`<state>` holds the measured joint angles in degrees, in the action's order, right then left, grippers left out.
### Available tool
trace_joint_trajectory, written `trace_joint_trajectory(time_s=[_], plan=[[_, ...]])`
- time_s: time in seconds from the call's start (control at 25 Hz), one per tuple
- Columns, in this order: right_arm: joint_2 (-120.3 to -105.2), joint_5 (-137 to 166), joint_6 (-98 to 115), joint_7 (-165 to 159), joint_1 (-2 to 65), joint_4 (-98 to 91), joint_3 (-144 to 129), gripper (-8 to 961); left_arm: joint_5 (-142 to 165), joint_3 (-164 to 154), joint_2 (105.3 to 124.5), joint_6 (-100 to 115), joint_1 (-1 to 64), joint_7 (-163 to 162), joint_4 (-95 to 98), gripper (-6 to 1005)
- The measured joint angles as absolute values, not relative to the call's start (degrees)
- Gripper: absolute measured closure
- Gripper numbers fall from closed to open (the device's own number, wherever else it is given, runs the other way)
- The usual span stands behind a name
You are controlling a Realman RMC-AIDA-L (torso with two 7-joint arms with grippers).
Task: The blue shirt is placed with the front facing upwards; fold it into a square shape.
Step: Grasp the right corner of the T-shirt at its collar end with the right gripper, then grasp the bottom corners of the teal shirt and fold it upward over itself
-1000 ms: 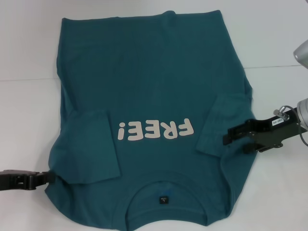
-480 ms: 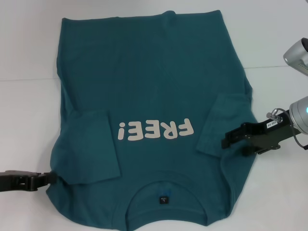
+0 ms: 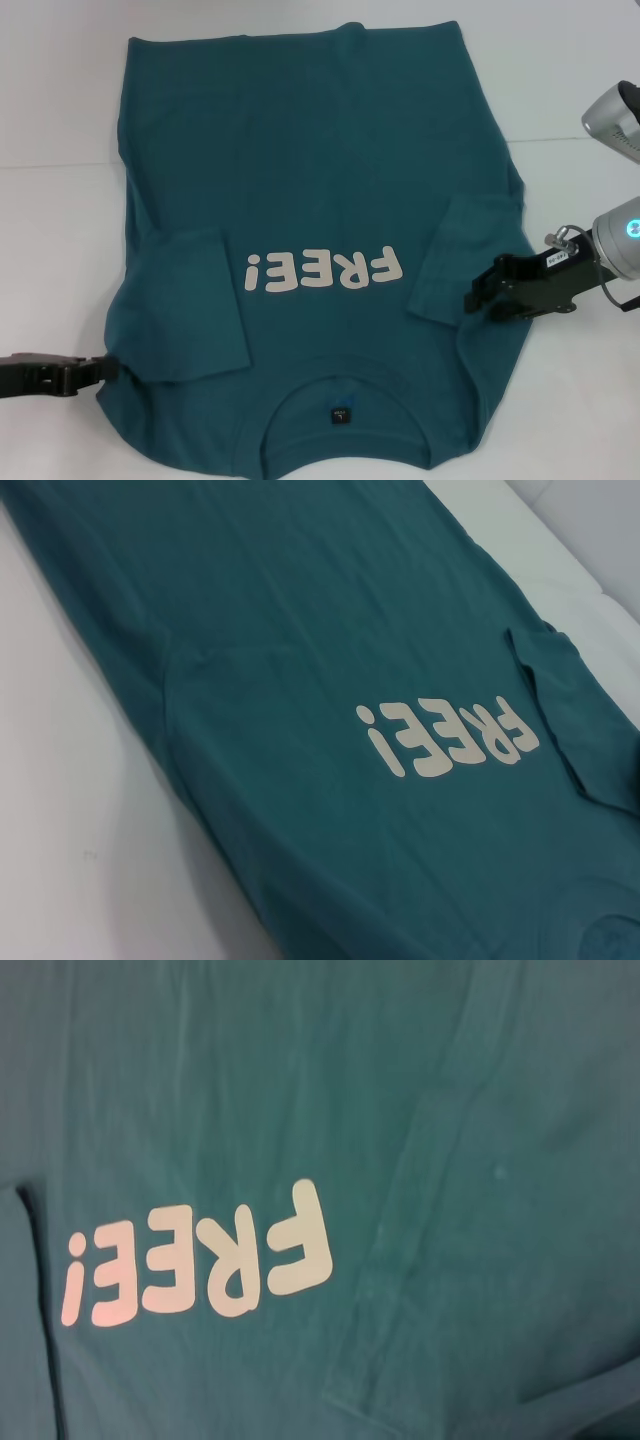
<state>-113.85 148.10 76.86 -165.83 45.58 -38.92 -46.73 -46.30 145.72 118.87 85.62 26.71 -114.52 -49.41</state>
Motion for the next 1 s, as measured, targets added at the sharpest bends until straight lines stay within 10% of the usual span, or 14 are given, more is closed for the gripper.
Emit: trace_joint_trajectory(time_s=[0.64, 1.0], plan=[[-114.72, 148.2, 76.7, -163.9, 45.0, -39.1, -48.2, 888, -46.4, 147.3, 118.92, 86.1, 26.4, -113.8, -49.2, 964], [-114.64, 143.0, 76.8, -162.5, 41.1, -43.2, -47.4, 898, -46.4, 147.3, 118.92, 86.1, 26.1, -113.7, -49.2, 963]])
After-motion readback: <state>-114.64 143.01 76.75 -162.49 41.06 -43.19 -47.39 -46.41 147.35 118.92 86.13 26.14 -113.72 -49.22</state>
